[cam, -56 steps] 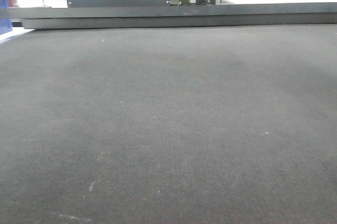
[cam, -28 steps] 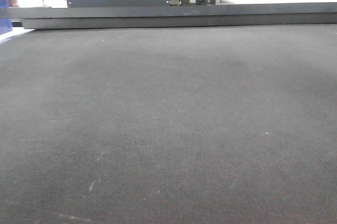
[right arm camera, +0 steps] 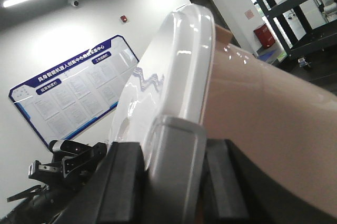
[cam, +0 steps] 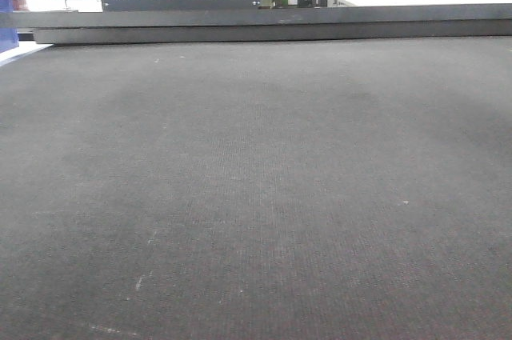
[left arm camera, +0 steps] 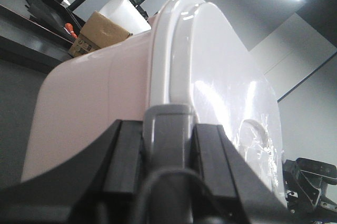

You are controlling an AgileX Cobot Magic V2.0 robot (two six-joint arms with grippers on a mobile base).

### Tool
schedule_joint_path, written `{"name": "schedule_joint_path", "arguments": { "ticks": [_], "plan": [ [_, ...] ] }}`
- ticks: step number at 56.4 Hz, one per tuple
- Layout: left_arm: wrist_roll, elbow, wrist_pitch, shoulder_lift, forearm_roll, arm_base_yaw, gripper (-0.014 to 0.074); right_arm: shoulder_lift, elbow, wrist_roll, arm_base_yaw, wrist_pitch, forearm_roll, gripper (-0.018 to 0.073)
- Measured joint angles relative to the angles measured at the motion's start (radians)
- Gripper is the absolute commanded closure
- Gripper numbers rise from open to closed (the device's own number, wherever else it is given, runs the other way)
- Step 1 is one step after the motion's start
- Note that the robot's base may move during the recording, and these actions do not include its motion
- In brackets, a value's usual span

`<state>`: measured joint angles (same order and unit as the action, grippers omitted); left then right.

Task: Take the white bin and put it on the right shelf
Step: 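Hold the bin raised with both grippers while the base backs away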

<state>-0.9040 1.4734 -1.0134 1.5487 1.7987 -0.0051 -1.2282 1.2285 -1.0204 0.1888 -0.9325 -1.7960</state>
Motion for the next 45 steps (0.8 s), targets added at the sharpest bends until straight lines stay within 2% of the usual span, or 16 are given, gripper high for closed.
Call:
{"name": "schedule_joint_path", "arguments": {
  "ticks": [45],
  "plan": [
    [0.002, 0.000, -0.029, 0.000, -0.010, -0.017, 0.0715, 0.000, 0.000, 0.000, -0.010, 0.136, 0.000, 0.0501]
  ]
}}
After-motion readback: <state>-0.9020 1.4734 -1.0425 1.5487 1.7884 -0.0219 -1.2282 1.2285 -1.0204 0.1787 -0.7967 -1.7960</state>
